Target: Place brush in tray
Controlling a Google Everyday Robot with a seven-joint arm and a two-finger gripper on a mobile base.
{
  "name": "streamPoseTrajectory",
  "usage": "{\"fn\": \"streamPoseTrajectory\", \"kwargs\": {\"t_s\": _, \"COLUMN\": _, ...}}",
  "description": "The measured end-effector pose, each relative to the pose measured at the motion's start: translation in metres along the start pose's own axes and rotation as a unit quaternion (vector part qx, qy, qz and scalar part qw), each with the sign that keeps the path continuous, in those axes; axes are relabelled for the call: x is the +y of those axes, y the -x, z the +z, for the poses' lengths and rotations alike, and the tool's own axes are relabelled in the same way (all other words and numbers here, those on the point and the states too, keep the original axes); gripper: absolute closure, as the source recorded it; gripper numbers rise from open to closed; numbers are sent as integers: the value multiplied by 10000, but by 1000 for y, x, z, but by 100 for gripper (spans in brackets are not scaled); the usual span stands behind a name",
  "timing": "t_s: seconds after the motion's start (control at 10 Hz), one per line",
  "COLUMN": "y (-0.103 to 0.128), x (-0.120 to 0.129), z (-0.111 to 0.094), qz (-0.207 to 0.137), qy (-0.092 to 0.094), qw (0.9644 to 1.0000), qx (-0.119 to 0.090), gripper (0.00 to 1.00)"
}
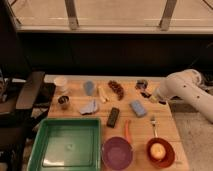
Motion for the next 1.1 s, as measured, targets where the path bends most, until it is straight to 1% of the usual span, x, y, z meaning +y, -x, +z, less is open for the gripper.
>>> {"fn": "streamPoseTrajectory", "kwargs": {"t_s": 0.1, "y": 15, "x": 15, "z": -8, "qz": -196, "qy": 56, "qw": 9995, "qx": -222, "gripper": 100}}
{"fn": "streamPoseTrajectory", "kwargs": {"t_s": 0.2, "y": 33, "x": 38, "z": -15, "qz": -439, "qy": 193, "qw": 9978, "qx": -454, "gripper": 100}}
{"fn": "streamPoseTrajectory", "kwargs": {"t_s": 0.3, "y": 47, "x": 56, "z": -18, "qz": -621, "qy": 325, "qw": 9956, "qx": -617, "gripper": 100}}
{"fn": "streamPoseTrajectory", "kwargs": {"t_s": 0.4, "y": 61, "x": 75, "z": -20, "qz": -806, "qy": 497, "qw": 9924, "qx": -783, "gripper": 100}}
{"fn": "streamPoseTrajectory", "kwargs": {"t_s": 0.5, "y": 73, "x": 92, "z": -21, "qz": -976, "qy": 693, "qw": 9884, "qx": -933, "gripper": 100}}
{"fn": "streamPoseTrajectory", "kwargs": {"t_s": 0.6, "y": 86, "x": 111, "z": -21, "qz": -1132, "qy": 952, "qw": 9829, "qx": -1093, "gripper": 100}}
{"fn": "streamPoseTrajectory", "kwargs": {"t_s": 0.7, "y": 99, "x": 132, "z": -21, "qz": -1279, "qy": 1302, "qw": 9750, "qx": -1265, "gripper": 100}}
{"fn": "streamPoseTrajectory", "kwargs": {"t_s": 0.8, "y": 109, "x": 151, "z": -20, "qz": -1435, "qy": 1631, "qw": 9662, "qx": -1390, "gripper": 100}}
{"fn": "streamPoseTrajectory", "kwargs": {"t_s": 0.9, "y": 122, "x": 181, "z": -20, "qz": -1681, "qy": 2035, "qw": 9531, "qx": -1480, "gripper": 100}}
{"fn": "streamPoseTrajectory", "kwargs": {"t_s": 1.0, "y": 129, "x": 202, "z": -20, "qz": -1883, "qy": 2283, "qw": 9438, "qx": -1469, "gripper": 100}}
{"fn": "streamPoseTrajectory", "kwargs": {"t_s": 1.1, "y": 136, "x": 220, "z": -21, "qz": -2053, "qy": 2471, "qw": 9357, "qx": -1456, "gripper": 100}}
